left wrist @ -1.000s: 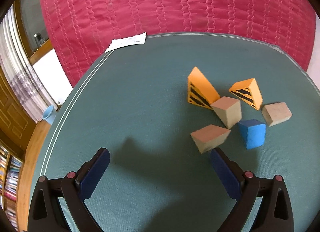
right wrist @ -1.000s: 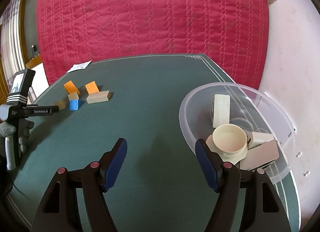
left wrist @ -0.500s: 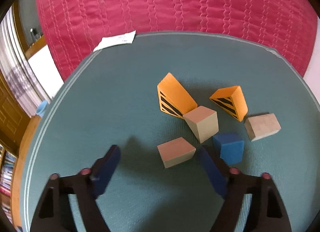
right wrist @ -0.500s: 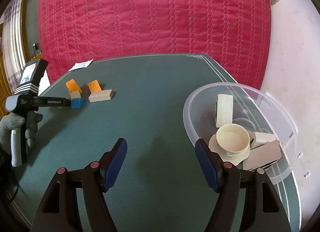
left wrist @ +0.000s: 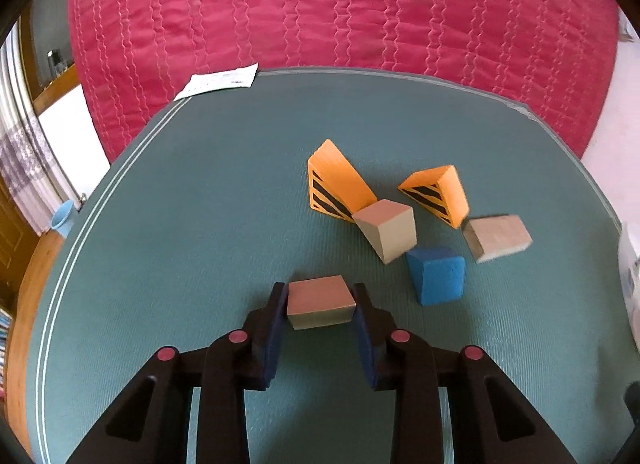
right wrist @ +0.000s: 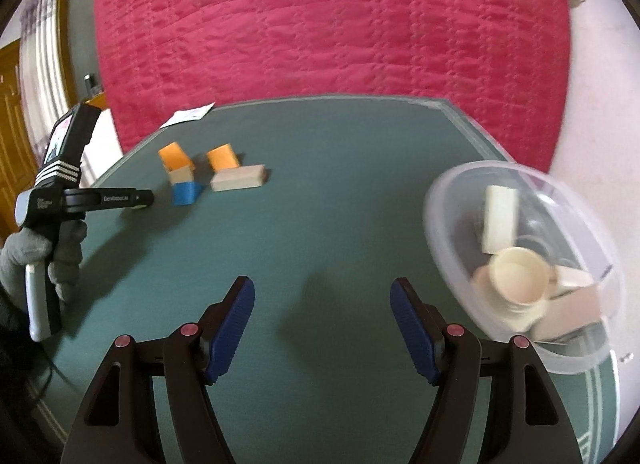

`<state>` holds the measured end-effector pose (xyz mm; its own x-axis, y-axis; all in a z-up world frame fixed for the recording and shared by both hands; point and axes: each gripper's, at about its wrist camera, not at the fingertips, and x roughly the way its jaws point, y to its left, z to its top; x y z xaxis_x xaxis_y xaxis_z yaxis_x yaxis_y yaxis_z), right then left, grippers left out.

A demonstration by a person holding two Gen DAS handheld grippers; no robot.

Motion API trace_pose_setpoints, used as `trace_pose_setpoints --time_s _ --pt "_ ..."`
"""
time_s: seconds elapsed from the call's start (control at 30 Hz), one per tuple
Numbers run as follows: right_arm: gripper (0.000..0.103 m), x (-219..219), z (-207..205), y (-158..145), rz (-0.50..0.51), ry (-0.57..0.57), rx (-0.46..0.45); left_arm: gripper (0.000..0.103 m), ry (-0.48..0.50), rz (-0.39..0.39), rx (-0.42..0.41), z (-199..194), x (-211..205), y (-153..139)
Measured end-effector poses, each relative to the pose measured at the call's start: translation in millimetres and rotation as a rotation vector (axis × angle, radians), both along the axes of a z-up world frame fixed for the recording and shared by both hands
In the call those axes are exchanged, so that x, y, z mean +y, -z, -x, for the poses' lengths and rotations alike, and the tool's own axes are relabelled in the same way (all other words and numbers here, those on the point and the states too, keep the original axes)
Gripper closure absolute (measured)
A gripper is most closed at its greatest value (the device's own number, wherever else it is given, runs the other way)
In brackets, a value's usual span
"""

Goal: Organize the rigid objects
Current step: 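Grasp the blue cube with the right gripper while the left gripper holds the wooden block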

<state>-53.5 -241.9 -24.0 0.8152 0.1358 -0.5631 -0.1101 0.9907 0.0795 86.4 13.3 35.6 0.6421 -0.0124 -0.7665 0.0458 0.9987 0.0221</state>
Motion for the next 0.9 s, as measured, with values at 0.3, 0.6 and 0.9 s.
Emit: trace_pose_setpoints --time_s 0.3,0.6,0.9 --pt "0.031 55 -49 -9 -0.061 -0.137 0.069 0.070 0.010 -0.013 -0.068 22 19 -15" --pt "0.032 123 -104 -4 -0.040 -0.224 0.119 0.070 -0.012 0.023 -0.097 36 43 -21" --pt "0.043 160 -144 3 0.007 -0.233 0.146 0.070 -0.019 0.024 -0.091 37 47 -19"
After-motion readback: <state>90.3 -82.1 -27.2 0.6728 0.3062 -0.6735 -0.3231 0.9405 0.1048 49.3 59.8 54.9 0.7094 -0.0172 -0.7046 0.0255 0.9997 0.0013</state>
